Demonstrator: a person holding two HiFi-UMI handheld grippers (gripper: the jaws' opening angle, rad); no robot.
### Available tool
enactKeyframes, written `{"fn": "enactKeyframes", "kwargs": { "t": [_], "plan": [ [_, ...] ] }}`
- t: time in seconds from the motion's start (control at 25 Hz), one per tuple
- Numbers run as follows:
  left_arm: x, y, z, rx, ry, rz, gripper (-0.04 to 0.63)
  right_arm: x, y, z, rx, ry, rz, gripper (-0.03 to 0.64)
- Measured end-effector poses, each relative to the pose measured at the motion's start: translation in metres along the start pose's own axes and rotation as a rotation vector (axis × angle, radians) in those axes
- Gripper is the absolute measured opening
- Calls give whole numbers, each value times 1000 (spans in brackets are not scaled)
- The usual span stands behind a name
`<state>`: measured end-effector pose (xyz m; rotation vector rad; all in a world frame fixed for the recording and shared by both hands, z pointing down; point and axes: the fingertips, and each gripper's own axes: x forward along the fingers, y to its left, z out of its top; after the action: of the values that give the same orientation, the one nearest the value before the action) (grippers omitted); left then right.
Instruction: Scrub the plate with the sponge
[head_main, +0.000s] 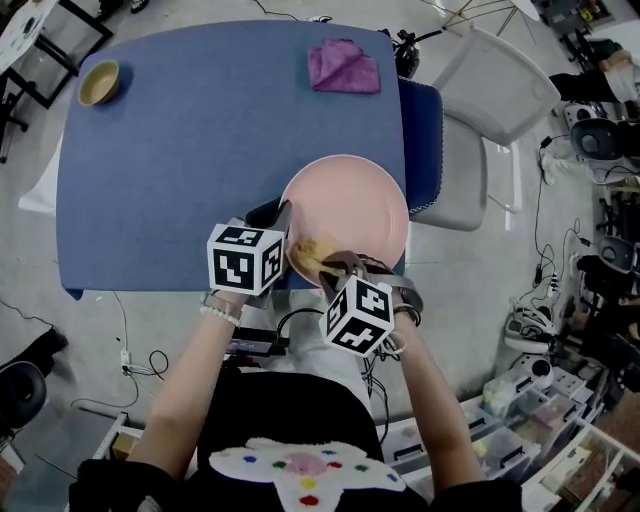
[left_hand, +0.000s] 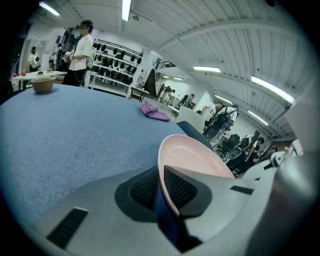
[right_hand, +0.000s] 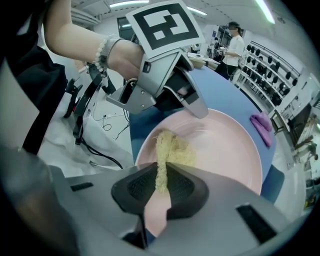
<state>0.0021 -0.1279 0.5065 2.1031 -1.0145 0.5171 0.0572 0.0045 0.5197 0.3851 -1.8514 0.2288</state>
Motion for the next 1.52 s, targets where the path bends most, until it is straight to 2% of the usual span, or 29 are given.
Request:
{"fn": "enactKeyframes", "kwargs": {
  "t": [0.44,0.8,1.08,1.52],
  "plan": [
    [2,2,0,4,-11,-4,38,12,-47,19,20,-58,-71,46],
    [-1,4,0,10,-19,14,38,12,-88,20,115,-114,-137,46],
    [-1,5,1,8,-19,9,38,8,-115,6,223,-119,-187,46],
    [-2,5,0,6,-20,2,40,-7,-129,-44,313,-37,-271,46]
  ]
}}
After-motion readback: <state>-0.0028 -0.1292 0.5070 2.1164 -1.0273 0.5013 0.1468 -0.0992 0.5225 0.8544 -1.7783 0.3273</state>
